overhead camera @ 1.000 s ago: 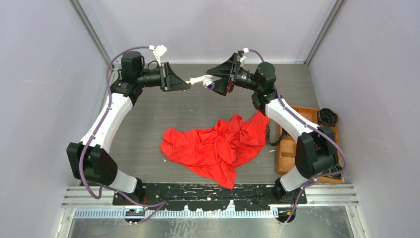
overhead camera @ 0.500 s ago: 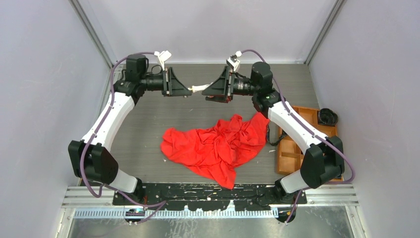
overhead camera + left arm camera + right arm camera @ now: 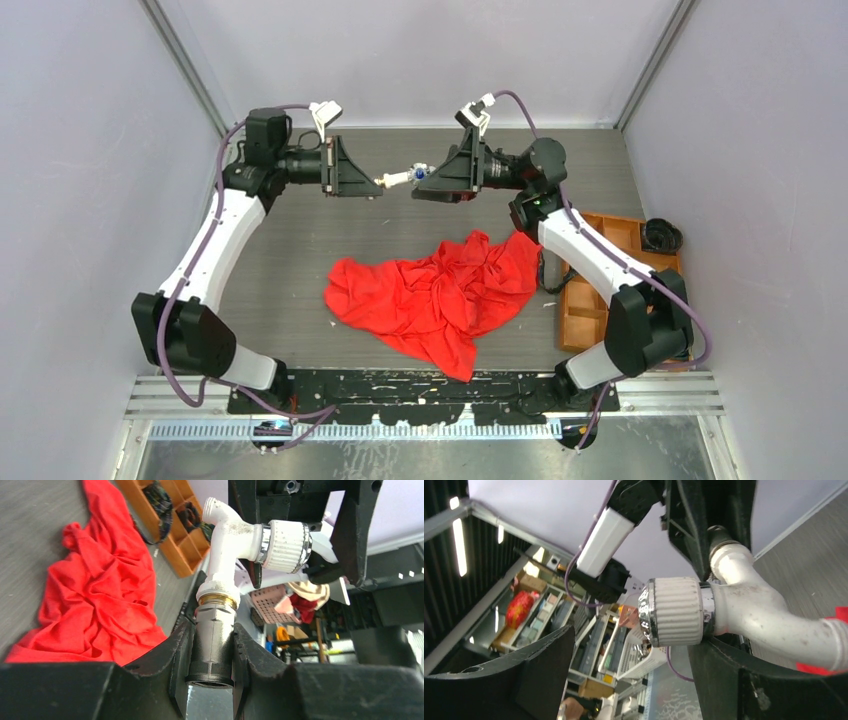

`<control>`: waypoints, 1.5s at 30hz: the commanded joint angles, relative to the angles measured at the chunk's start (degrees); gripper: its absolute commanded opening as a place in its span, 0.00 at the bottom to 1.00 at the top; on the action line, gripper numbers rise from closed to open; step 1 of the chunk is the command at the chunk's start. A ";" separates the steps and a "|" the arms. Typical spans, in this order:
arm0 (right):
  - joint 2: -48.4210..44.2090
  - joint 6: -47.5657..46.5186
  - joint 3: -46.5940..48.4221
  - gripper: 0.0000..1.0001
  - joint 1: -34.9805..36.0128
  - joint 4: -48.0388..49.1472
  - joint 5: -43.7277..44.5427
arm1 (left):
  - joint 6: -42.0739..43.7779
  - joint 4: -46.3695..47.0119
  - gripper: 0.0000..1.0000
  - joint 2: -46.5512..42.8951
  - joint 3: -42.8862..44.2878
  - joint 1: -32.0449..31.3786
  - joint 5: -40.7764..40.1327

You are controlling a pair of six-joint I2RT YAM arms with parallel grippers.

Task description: Install the water faucets

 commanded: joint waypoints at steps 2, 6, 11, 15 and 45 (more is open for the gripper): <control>-6.13 -0.47 3.00 0.85 0.95 15.94 -9.75 | -3.91 -0.94 0.00 4.24 0.59 2.14 5.71; -14.09 -27.31 3.62 0.83 0.91 -11.02 -13.43 | -11.65 7.46 0.00 3.07 -1.62 2.15 6.80; -27.39 -76.73 2.42 0.91 1.25 -41.33 -5.36 | -15.46 10.77 0.00 1.11 -1.70 2.16 7.84; -36.74 -83.84 -10.18 1.00 1.30 -26.62 9.49 | -16.96 11.11 0.00 0.11 -1.67 2.15 8.51; -4.02 -51.26 1.88 0.26 1.31 -3.95 1.95 | -14.61 11.06 0.00 -5.21 -3.93 -0.49 11.79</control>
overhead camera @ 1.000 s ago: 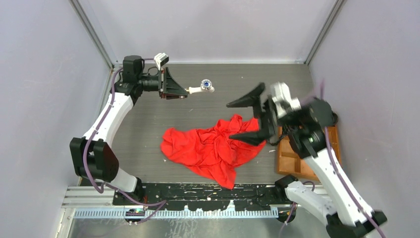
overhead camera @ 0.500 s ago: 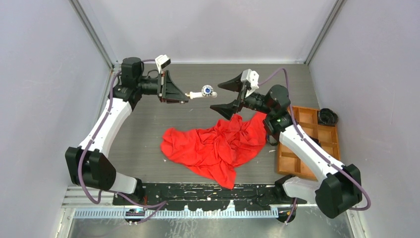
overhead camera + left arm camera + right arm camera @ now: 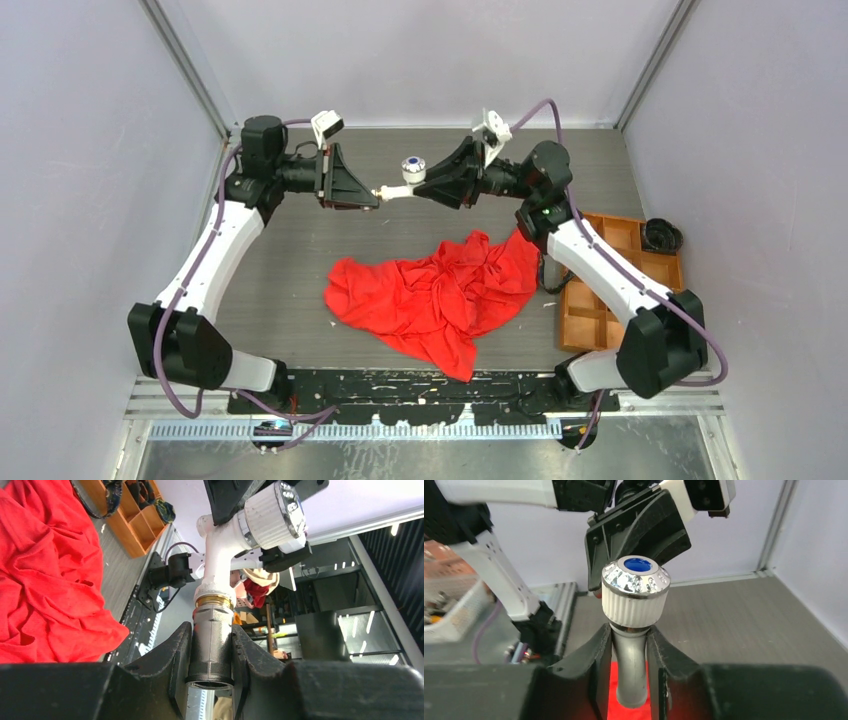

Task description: Install the water faucets

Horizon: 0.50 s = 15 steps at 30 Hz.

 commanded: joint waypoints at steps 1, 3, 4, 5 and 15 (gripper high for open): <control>4.02 19.77 5.37 0.23 0.02 7.80 -5.16 | 1.68 2.57 0.00 -1.76 1.76 -0.33 0.85; 6.14 27.75 7.23 0.17 -0.09 7.44 -7.39 | 2.94 2.54 0.00 -1.66 1.80 -0.29 -0.43; 7.25 32.24 8.59 0.17 -0.20 7.04 -8.31 | 4.51 1.93 0.00 -1.66 1.99 -0.32 -1.80; 8.35 36.91 9.30 0.15 -0.22 7.02 -9.27 | 6.18 1.19 0.00 -1.64 2.30 -0.29 -3.15; 12.70 86.33 -5.70 0.36 -0.48 36.26 3.81 | 24.34 2.96 0.00 -10.06 -0.67 -0.73 -26.26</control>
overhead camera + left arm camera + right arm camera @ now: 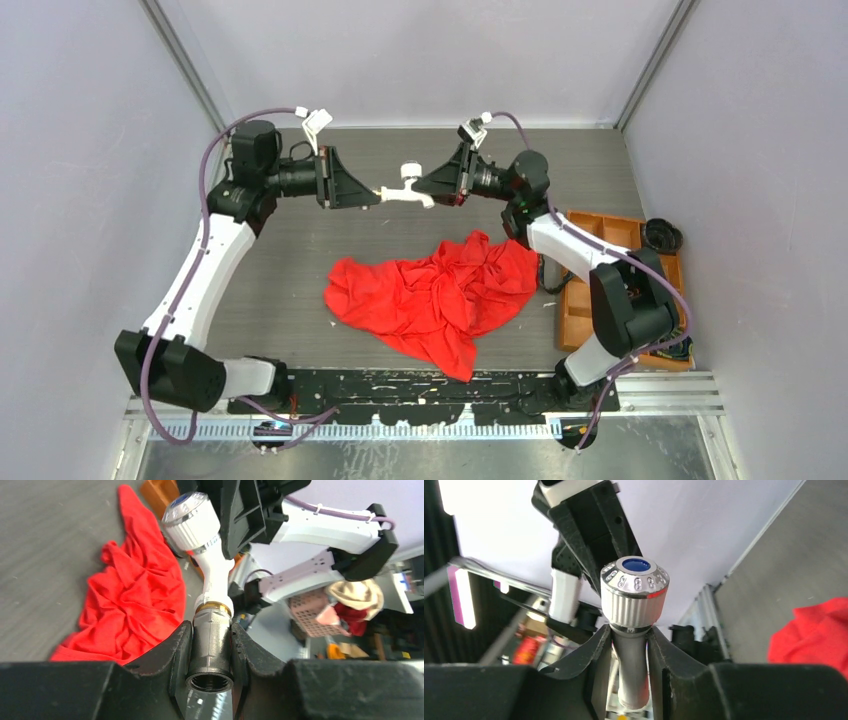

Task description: Install the water faucets

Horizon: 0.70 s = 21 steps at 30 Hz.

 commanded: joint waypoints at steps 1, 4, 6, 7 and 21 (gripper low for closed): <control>0.14 25.96 -5.02 0.56 1.68 25.69 4.87 | 6.45 10.25 0.00 -6.25 -2.34 -0.34 -12.33; -1.15 18.59 -4.09 0.87 0.53 21.55 4.26 | 6.10 9.74 0.00 -6.50 -2.04 -0.24 -12.19; -5.05 7.15 -4.21 0.99 -0.89 9.27 6.23 | 5.75 6.27 0.00 -4.88 0.42 0.03 -9.20; -7.77 0.14 -3.96 1.00 -1.56 0.51 8.03 | 5.32 4.72 0.00 -4.01 1.62 0.20 -7.38; -39.74 -86.16 -27.28 1.00 -0.10 5.36 21.01 | -41.36 31.25 0.00 2.87 -0.38 4.14 14.79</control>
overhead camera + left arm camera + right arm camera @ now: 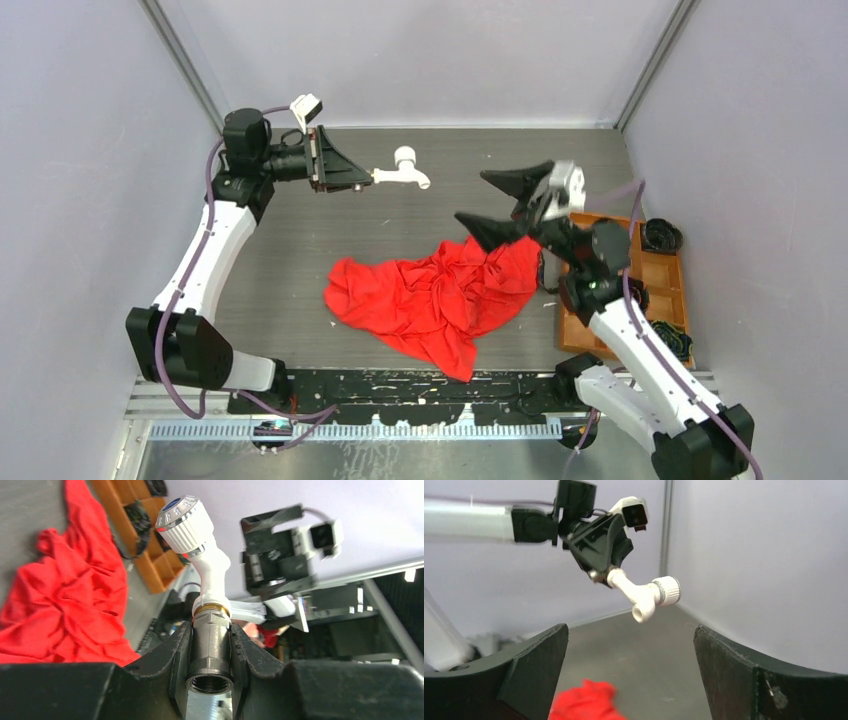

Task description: Install the water faucets

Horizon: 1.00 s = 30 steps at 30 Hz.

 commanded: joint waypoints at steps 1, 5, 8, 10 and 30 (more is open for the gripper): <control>-1.55 -35.70 -10.31 1.00 2.51 20.82 -4.24 | -24.39 23.03 0.00 -0.95 -1.28 0.17 8.31; 1.47 -50.56 -4.09 1.00 5.37 9.59 -5.98 | -32.92 29.16 0.00 -1.24 -3.36 -0.27 8.77; 4.75 -56.33 -2.27 1.00 6.05 11.14 -5.57 | -33.63 28.86 0.00 -2.18 -4.15 -0.84 8.97; 7.15 -56.96 -1.28 1.00 6.06 14.36 -5.95 | -33.84 28.68 0.00 -2.64 -4.63 -1.26 9.19; 20.11 -61.71 17.92 0.46 6.85 -7.59 -29.19 | -32.54 28.02 0.00 -3.79 -6.68 -3.80 10.25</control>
